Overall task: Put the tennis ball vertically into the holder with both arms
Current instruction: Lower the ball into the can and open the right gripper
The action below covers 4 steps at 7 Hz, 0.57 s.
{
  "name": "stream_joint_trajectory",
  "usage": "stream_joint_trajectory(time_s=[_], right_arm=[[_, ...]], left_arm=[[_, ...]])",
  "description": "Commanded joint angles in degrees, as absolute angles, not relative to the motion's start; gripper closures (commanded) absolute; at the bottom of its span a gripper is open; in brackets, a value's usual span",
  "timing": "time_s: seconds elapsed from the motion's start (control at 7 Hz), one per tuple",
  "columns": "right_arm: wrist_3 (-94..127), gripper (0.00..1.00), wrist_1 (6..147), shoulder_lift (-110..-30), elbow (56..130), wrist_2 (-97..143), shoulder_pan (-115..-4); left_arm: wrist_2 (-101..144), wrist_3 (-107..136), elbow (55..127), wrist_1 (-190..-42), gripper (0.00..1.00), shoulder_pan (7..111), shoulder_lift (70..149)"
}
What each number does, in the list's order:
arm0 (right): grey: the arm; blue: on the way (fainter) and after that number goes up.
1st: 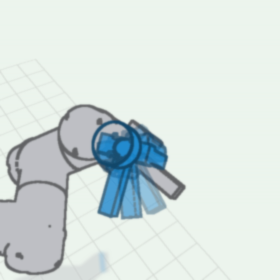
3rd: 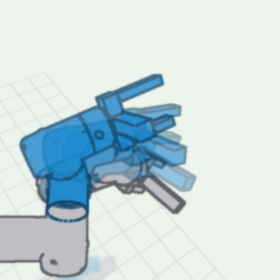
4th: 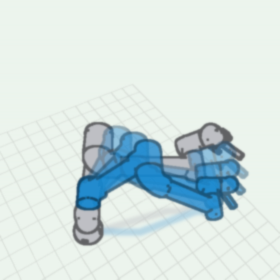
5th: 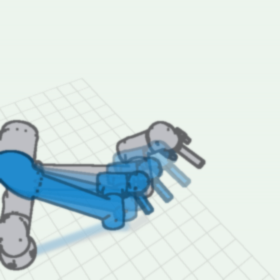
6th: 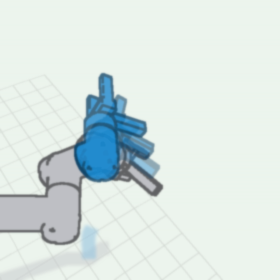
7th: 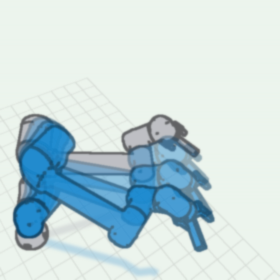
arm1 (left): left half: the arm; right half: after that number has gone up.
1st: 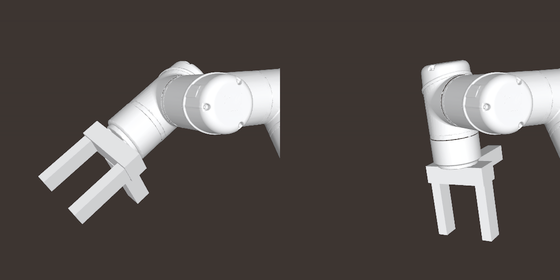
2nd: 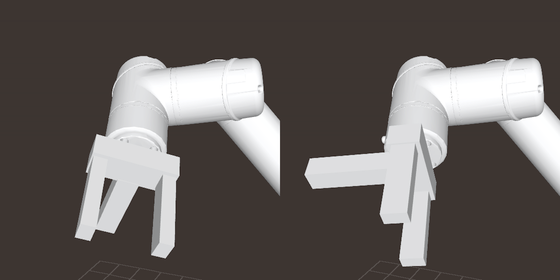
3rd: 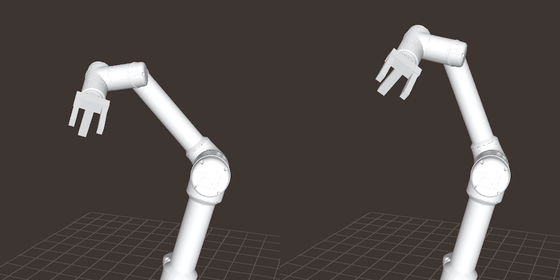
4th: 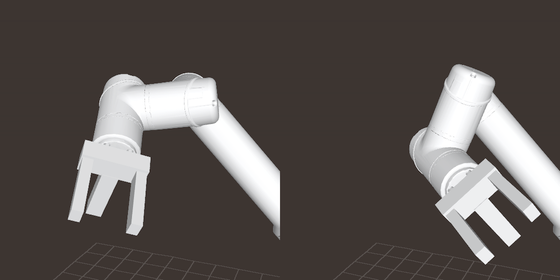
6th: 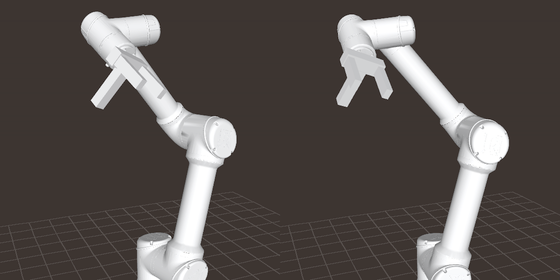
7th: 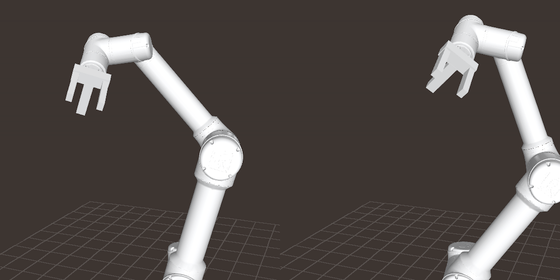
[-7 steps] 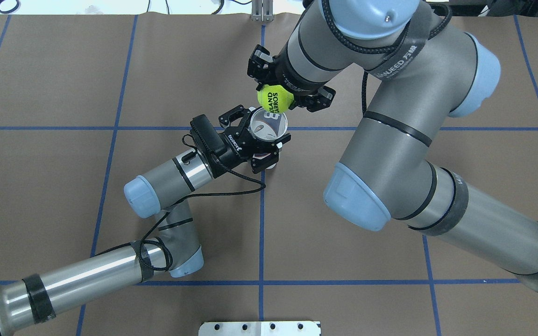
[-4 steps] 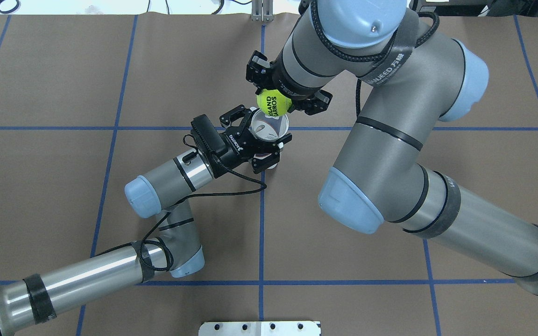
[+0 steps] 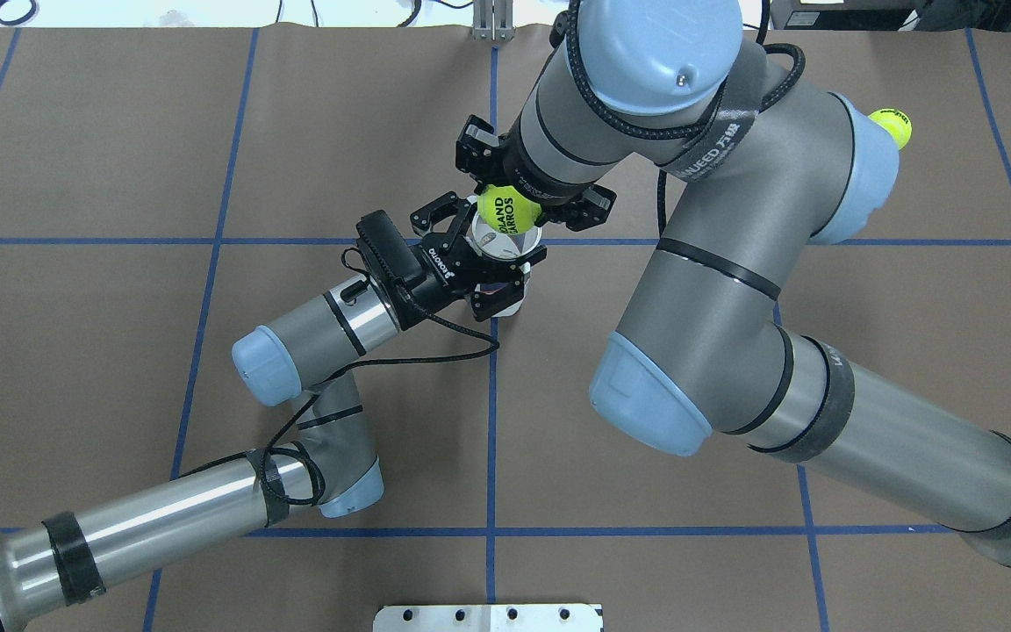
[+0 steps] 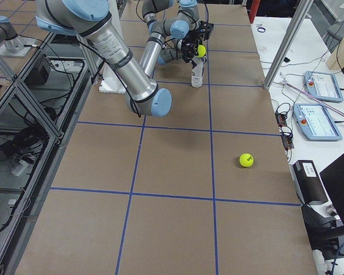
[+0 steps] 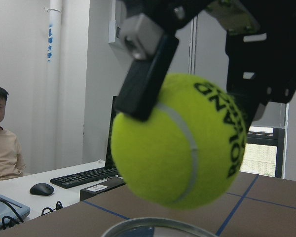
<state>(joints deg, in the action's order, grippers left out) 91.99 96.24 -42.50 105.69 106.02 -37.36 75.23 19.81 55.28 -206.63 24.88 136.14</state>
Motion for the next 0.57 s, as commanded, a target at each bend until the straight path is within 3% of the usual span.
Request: stream_joint_trajectory(time_s=[0.0, 0.29, 0.43], right_arm=[[91.9, 0.33, 96.2, -42.5, 105.7, 105.9, -37.1], [91.1, 0.31, 96.2, -42.6, 105.6, 105.8, -37.0], [91.1, 0.24, 96.2, -42.6, 105.6, 105.8, -37.0]], left_arm=[[75.2, 19.8, 55.2, -206.6, 0.09, 25.0, 136.1], [75.1, 19.8, 55.2, -206.6, 0.05, 25.1, 136.2], [75.1, 19.8, 55.2, -206.6, 0.04, 25.4, 136.1]])
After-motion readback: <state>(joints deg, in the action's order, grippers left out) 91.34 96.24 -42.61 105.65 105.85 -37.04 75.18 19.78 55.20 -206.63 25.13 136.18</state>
